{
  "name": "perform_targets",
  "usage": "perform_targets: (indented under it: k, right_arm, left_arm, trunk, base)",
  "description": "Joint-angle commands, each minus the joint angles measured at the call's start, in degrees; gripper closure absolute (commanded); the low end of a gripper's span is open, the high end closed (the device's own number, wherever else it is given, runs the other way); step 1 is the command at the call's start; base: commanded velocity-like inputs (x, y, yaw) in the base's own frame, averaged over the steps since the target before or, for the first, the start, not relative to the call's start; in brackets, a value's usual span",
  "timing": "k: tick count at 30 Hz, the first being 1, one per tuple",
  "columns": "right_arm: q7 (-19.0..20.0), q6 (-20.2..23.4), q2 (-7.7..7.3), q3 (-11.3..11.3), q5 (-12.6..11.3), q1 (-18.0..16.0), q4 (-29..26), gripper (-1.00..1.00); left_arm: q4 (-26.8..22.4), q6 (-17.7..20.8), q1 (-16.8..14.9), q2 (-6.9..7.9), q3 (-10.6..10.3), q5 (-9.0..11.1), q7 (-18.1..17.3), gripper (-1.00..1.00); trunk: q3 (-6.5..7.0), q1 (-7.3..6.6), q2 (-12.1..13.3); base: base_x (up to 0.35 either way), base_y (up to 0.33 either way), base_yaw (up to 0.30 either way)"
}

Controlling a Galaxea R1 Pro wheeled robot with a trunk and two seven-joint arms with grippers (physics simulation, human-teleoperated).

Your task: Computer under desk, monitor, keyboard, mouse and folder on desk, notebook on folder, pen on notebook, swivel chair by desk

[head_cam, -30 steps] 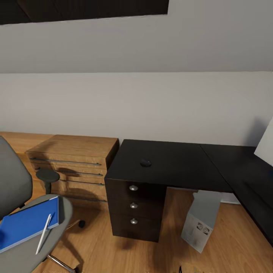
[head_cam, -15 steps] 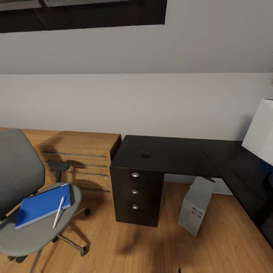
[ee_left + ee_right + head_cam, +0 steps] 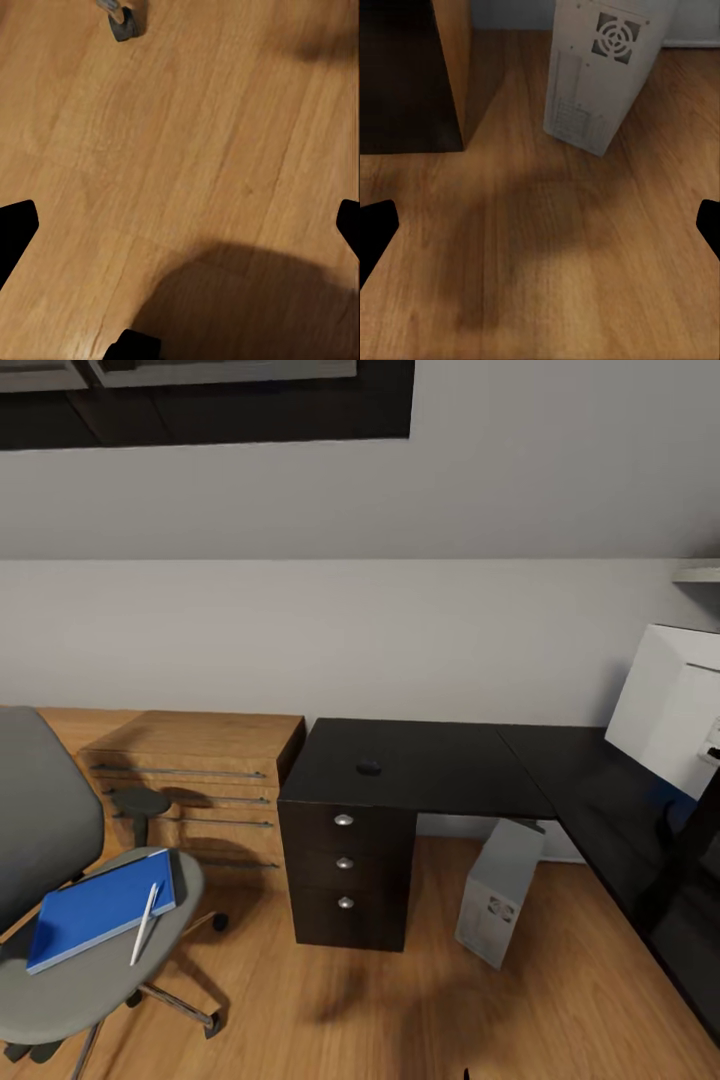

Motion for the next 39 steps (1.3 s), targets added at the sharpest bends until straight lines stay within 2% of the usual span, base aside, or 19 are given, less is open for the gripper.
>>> perform_targets:
  k: [1,3,10,39]
  right_arm:
    - [-0.3,-0.2,0.01,-0.2,0.4,-0.1,0.1,-1.00]
    - [-0.2,-0.2,0.01,-0.2,0.4,-0.1,0.1,-1.00]
    - [-0.2,-0.2,0.01,-0.2,0.4,-0.1,0.1,-1.00]
    - [-0.2,-0.2,0.36,-0.2,0.4,-0.1,0.1,-1.00]
  left_arm:
    - [0.0,-0.3,-0.1,-0.18,-0.5,0.5,0.3,-1.00]
    - [0.0,-0.4,-0.1,-0.97,-0.5,0.5,0.4,-1.00]
    - [0.0,-0.4,0.0,-1.19,-0.4,0.5,0.4,-1.00]
    - [0.6,-0.5,-0.1,-1.27,-0.5,0.4,0.4,-1.00]
  trunk:
    - [0.13,-0.23,0.4]
    - [0.49,-0.67,1.2]
    - [1.75,-2.21,4.0]
    - [6.96,-8.58,15.6]
  base:
    - [0.000,0.000,-0.005]
    - [0.000,0.000,-0.003]
    - [-0.146,0.000,0.000]
    - [-0.335,-0.001,0.000]
